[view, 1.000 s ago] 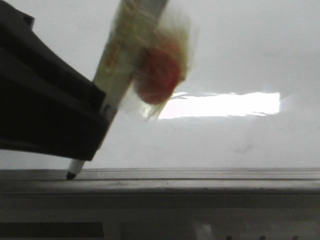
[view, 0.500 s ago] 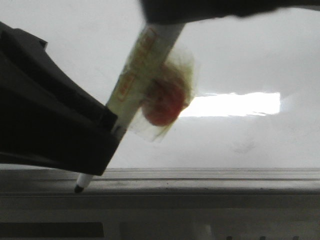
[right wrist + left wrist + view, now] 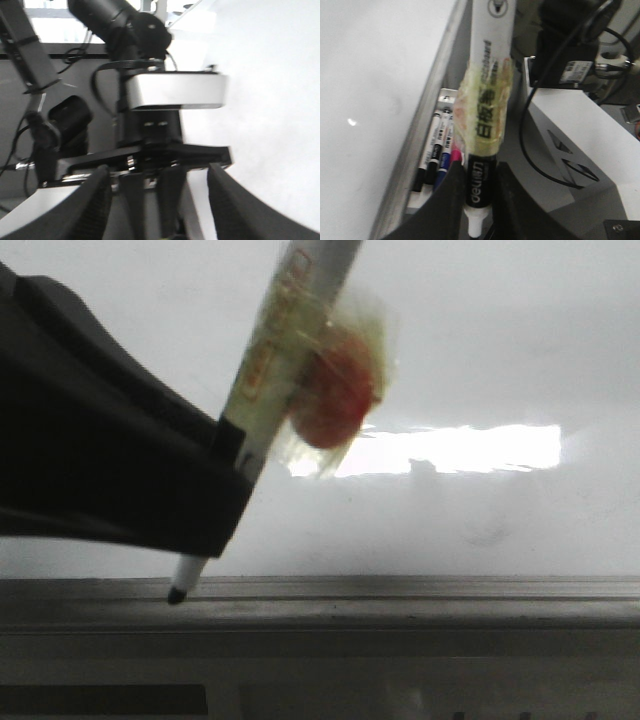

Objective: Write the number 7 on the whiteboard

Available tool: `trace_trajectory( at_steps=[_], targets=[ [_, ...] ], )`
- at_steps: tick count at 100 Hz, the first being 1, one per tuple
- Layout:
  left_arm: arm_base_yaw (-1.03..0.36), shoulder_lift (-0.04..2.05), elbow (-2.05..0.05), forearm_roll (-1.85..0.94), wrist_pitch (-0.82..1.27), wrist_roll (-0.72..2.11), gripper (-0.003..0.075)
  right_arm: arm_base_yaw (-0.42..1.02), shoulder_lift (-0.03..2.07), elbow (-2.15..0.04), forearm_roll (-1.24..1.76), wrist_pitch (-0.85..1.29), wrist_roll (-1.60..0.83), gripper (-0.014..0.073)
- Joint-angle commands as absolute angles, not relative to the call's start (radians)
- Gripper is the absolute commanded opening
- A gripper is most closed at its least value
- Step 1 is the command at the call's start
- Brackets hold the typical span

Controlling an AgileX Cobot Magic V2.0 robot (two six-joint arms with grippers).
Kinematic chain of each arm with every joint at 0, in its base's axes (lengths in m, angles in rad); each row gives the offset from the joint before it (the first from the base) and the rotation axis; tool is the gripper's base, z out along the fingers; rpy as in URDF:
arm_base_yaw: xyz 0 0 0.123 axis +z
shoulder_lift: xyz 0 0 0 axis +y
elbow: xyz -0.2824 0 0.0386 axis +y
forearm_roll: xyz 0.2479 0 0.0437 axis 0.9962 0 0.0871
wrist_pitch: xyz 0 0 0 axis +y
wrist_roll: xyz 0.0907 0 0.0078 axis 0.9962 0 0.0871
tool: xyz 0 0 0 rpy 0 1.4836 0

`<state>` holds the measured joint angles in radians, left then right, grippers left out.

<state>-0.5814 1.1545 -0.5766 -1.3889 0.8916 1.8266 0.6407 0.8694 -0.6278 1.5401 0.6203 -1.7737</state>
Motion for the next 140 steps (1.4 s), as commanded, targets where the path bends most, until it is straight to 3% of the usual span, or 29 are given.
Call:
trace_trajectory(
  at_steps=[1, 21, 40, 87, 125, 132, 140],
  targets=[
    [-0.589, 1.142, -0.603, -1.436, 0.96, 1.834, -0.002, 0.634, 0.834, -0.664, 1.592, 0.561, -1.787, 0.0387],
    [-0.589, 1.14, -0.603, -1.44, 0.967, 1.834, -0.002, 0.634, 0.791, -0.645, 1.551, 0.447, -1.719, 0.0387],
    [-0.589, 1.132, -0.603, -1.45, 0.969, 1.834, -0.002, 0.634, 0.789, -0.575, 1.551, 0.602, -1.717, 0.0387],
    [-0.589, 1.132, -0.603, -1.45, 1.006, 1.834, -0.002, 0.634, 0.905, -0.559, 1.588, 0.591, -1.717, 0.0387],
    [-0.589, 1.132, -0.603, -1.45, 1.013, 1.834, -0.002, 0.634, 0.97, -0.559, 1.626, 0.718, -1.717, 0.0383],
    [-0.589, 1.132, -0.603, -1.45, 1.013, 1.834, -0.002, 0.634, 0.97, -0.559, 1.644, 0.722, -1.717, 0.0337],
    [-0.589, 1.132, -0.603, -1.45, 1.013, 1.834, -0.002, 0.634, 0.977, -0.559, 1.648, 0.722, -1.717, 0.0199]
  ],
)
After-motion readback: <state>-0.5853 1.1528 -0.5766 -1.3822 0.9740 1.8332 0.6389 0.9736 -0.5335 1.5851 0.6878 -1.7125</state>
